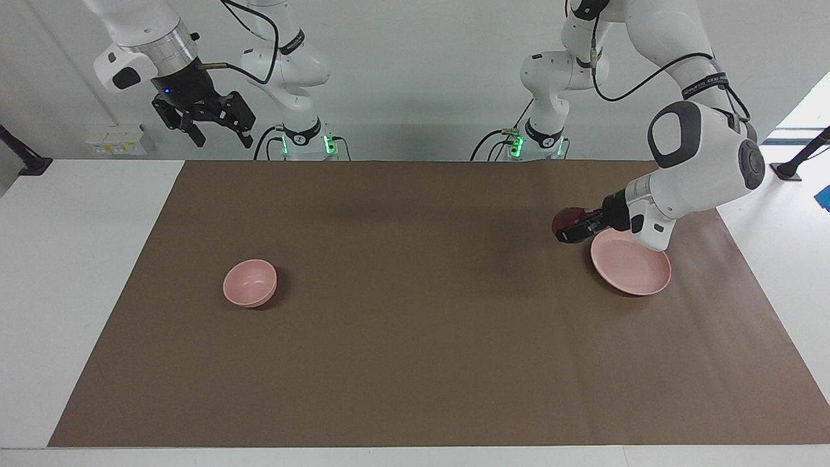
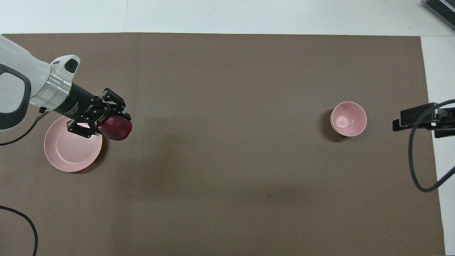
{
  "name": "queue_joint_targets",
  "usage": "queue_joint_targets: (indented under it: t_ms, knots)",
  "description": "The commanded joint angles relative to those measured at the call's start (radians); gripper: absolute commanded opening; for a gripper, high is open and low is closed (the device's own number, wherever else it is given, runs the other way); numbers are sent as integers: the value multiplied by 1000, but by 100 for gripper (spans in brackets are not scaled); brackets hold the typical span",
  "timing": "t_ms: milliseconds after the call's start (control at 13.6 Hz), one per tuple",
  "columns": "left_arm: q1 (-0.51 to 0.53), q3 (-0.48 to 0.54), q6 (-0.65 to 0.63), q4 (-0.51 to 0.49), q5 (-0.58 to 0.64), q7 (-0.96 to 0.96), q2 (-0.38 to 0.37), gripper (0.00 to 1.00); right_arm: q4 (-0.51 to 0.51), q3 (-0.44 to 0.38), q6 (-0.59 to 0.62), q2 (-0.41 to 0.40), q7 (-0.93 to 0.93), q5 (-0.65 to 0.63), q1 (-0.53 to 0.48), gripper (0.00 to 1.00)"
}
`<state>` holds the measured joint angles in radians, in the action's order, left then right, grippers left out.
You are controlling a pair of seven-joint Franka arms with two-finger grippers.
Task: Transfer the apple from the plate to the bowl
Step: 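Carry the apple with the left gripper toward the right gripper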
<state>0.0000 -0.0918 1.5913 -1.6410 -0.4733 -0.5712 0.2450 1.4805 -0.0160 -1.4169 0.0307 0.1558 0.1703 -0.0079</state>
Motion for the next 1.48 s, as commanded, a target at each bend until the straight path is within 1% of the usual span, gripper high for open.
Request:
queue_joint_targets:
  t_ms: [0,148,221,369,443,517,590,664,738,812,886,959,1033,1181,1402]
  knots:
    - [-8,-29,-19,26,-80,-111,10,0,66,-1,-48,28,-19,141,-52,100]
    - [-8,-58,1,27,-161,-195,13,0,102,-1,-63,50,-19,213,-60,100]
    - [-8,-71,15,26,-215,-232,13,0,147,-2,-82,79,-18,269,-66,100]
    - [-9,-98,42,26,-292,-303,14,0,268,-2,-192,151,-16,384,-83,100]
    - [-9,-132,62,24,-318,-326,14,0,302,-2,-223,164,-16,461,-93,100]
    - [-11,-149,81,24,-358,-360,16,0,308,-2,-234,166,-10,518,-99,100]
    - [-15,-166,111,20,-393,-431,16,0,319,-2,-244,166,-7,564,-100,100]
    - [-15,-205,157,14,-434,-485,16,0,351,-4,-266,181,-4,619,-101,100]
    - [-15,-230,198,6,-482,-499,14,0,401,-2,-298,208,1,664,-103,100]
    - [-17,-256,214,4,-507,-519,14,0,444,-4,-327,239,2,711,-103,100]
    - [-15,-279,242,3,-545,-568,14,0,483,-4,-347,256,1,760,-103,100]
    - [-17,-289,271,-2,-611,-608,14,0,501,-4,-361,270,2,806,-101,100]
    - [-20,-321,300,-2,-655,-612,14,0,506,-4,-361,273,4,831,-101,100]
    - [-21,-350,325,-20,-775,-618,8,0,553,-7,-361,278,-5,947,-107,100]
    - [-20,-423,366,-26,-922,-619,7,0,578,-4,-427,276,2,1029,-90,100]
